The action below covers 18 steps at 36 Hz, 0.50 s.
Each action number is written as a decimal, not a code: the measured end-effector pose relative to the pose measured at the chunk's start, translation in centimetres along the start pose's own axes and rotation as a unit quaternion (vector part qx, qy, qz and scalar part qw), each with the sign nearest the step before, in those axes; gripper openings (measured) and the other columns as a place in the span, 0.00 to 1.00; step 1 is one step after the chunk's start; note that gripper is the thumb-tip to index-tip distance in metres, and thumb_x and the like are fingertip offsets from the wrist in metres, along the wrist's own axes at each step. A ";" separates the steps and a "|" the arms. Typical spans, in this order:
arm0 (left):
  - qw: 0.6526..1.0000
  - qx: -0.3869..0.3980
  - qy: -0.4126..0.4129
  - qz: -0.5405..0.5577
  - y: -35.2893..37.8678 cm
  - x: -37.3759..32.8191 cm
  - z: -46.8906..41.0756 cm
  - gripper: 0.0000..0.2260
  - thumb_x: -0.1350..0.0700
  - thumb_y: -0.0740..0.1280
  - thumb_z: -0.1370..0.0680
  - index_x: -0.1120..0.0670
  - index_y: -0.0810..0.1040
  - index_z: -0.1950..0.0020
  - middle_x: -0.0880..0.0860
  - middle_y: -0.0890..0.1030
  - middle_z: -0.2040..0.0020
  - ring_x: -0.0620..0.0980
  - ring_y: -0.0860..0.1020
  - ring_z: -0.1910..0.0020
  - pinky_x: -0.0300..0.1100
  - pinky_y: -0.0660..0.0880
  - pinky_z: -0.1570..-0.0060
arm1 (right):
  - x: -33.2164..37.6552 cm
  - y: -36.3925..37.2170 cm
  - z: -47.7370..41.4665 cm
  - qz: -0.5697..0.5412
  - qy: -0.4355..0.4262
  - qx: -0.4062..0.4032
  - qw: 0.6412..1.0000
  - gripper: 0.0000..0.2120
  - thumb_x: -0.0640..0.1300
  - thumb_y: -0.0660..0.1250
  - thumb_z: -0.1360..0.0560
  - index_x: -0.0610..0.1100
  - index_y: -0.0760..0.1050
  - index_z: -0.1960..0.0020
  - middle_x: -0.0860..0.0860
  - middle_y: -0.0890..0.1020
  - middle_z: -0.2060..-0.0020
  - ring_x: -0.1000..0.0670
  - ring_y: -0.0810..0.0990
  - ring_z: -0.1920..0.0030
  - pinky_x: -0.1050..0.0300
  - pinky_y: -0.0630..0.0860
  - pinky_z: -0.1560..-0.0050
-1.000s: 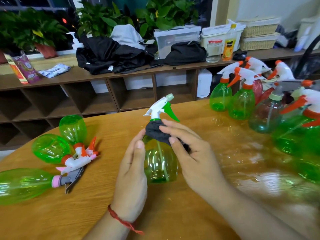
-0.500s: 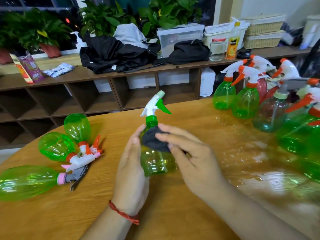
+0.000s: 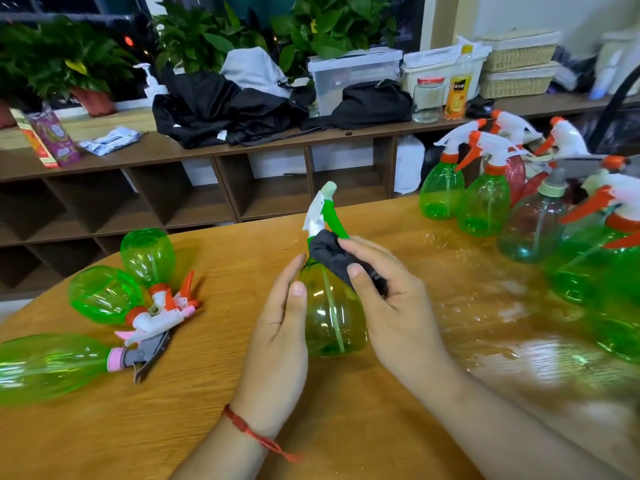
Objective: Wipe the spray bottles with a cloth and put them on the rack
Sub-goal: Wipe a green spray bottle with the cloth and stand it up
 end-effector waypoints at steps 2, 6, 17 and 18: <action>1.000 0.011 -0.009 0.020 0.4 0.2 0.3 0.18 0.40 0.58 0.16 0.30 0.71 0.25 0.22 0.73 0.32 0.24 0.69 0.30 0.30 0.68 0.33 | 0.0 0.1 -0.1 0.025 -0.014 -0.005 1.000 0.17 0.38 0.64 0.14 0.48 0.79 0.28 0.60 0.80 0.32 0.54 0.76 0.27 0.52 0.74 0.26; 1.000 0.021 0.015 -0.008 0.7 0.0 0.5 0.17 0.43 0.58 0.14 0.28 0.64 0.26 0.13 0.66 0.36 0.15 0.62 0.33 0.14 0.60 0.42 | 0.3 0.5 -0.3 0.069 -0.024 0.018 0.997 0.18 0.37 0.63 0.14 0.49 0.78 0.27 0.60 0.78 0.32 0.54 0.75 0.28 0.59 0.74 0.28; 0.999 -0.030 0.038 -0.005 0.0 -1.1 0.8 0.15 0.44 0.57 0.15 0.31 0.68 0.28 0.19 0.71 0.34 0.24 0.68 0.29 0.19 0.64 0.38 | 1.8 0.9 -0.4 0.138 -0.100 0.075 0.983 0.18 0.35 0.63 0.14 0.47 0.79 0.27 0.57 0.78 0.30 0.52 0.76 0.27 0.49 0.76 0.29; 0.999 -0.038 0.036 0.004 -0.2 -1.1 0.7 0.15 0.44 0.57 0.14 0.32 0.69 0.28 0.20 0.73 0.34 0.25 0.69 0.29 0.20 0.65 0.38 | 2.2 0.9 -0.4 0.147 -0.104 0.075 0.981 0.18 0.35 0.63 0.14 0.46 0.79 0.28 0.57 0.78 0.30 0.52 0.76 0.27 0.49 0.76 0.29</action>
Point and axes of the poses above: each hand's wrist, its own z-axis away from the middle knuckle, its own y-axis out of the palm, x = y × z, the point moved 6 cm from there along -z, towards the middle knuckle
